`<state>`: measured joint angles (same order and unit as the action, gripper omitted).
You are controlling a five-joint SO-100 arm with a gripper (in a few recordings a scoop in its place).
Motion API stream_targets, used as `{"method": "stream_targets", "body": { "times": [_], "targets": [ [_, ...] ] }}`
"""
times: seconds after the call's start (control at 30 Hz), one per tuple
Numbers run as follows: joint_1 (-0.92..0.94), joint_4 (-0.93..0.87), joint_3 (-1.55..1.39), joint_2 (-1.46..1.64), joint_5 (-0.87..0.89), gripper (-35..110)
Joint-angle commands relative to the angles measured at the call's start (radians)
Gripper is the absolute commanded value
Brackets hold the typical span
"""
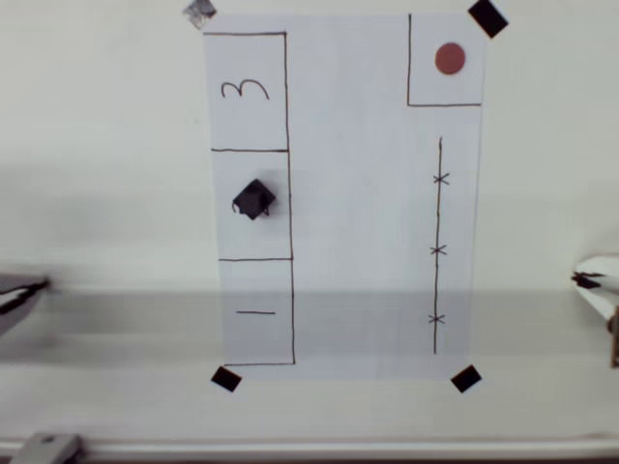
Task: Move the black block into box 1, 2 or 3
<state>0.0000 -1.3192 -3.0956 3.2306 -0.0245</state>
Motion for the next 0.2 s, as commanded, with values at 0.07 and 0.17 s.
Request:
{"method": "stream_targets", "body": {
  "times": [0.07,0.17],
  "targets": [
    [-0.006,-0.023,-0.011,0.002,0.000,0],
    [-0.006,-0.023,-0.011,0.002,0.000,0]
  ]
}}
